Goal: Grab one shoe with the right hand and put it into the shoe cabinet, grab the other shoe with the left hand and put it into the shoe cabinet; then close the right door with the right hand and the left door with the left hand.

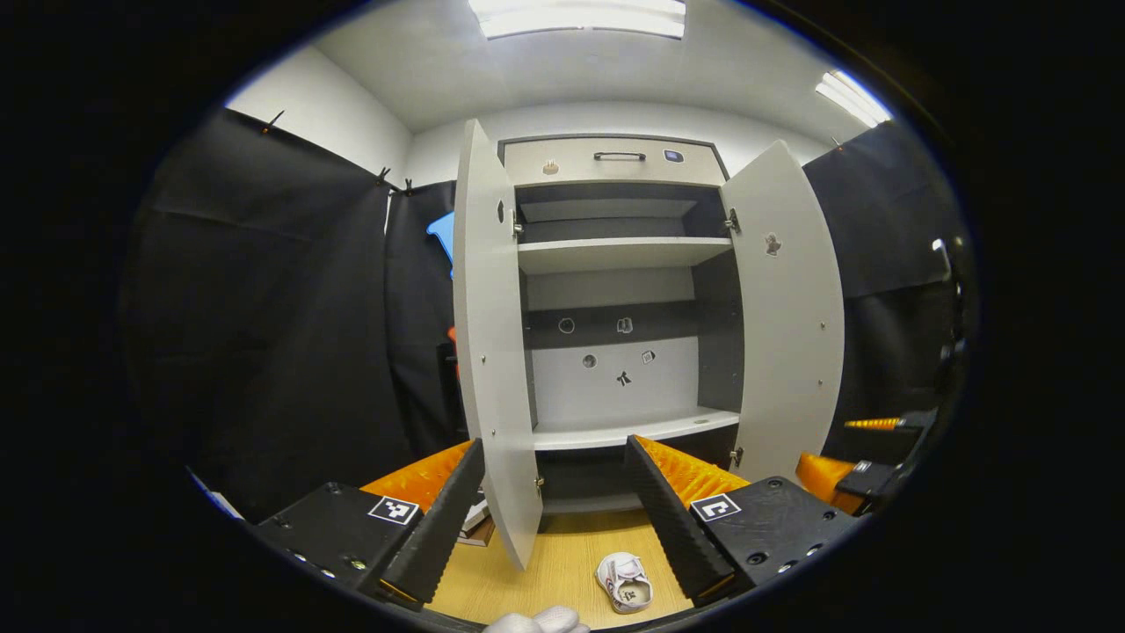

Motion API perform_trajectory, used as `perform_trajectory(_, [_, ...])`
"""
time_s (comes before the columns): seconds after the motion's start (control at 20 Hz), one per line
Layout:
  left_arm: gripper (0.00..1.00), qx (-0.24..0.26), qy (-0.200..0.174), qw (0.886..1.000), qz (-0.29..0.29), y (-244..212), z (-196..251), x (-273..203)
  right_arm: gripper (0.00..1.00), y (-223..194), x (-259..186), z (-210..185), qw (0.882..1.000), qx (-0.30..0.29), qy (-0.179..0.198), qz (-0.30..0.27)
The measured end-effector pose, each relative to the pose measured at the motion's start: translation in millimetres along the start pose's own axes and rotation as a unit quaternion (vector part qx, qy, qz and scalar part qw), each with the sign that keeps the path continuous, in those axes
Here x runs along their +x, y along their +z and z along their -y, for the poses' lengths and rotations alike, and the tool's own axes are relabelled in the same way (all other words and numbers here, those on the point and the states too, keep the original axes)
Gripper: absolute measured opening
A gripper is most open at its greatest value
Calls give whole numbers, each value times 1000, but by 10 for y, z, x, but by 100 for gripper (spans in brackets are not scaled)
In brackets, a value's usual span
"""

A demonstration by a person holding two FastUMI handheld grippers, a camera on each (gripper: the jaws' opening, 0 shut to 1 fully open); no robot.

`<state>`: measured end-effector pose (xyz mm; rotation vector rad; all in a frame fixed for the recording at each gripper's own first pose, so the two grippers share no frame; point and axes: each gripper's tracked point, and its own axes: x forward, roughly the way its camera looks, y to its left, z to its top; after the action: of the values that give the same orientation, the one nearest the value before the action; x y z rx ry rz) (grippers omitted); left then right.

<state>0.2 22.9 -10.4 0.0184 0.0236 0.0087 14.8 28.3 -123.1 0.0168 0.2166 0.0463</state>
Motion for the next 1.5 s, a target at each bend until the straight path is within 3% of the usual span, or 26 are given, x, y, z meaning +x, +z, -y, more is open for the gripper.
perform_trajectory(0.25, [96, 9, 9, 1000, -17, -155, -85, 55, 94, -1235, 197, -200, 992, 1, 22, -127])
perform_trajectory(0.45, [96, 15, 25, 999, -34, -261, -159, 61, 80, -2136, 327, -329, 974, 29, 40, -223])
perform_trajectory(0.55, [96, 11, 28, 999, -34, -275, -170, 49, 78, -2439, 390, -413, 965, 42, 50, -255])
perform_trajectory(0.85, [96, 26, 44, 998, -36, -282, -251, 35, 73, -2983, 938, -448, 955, 36, 26, -294])
perform_trajectory(1.15, [96, 32, 62, 997, -39, -279, -343, 132, 72, -3236, 1410, -353, 947, 41, -6, -319])
perform_trajectory(1.4, [96, 36, 72, 995, -50, -355, -380, 275, 72, -3301, 1799, -378, 946, 44, -5, -320])
perform_trajectory(1.45, [96, 37, 72, 995, -52, -378, -368, 309, 66, -3327, 1867, -379, 946, 44, -5, -322])
perform_trajectory(1.5, [100, 38, 73, 995, -54, -394, -364, 337, 72, -3339, 1935, -372, 946, 44, -3, -322])
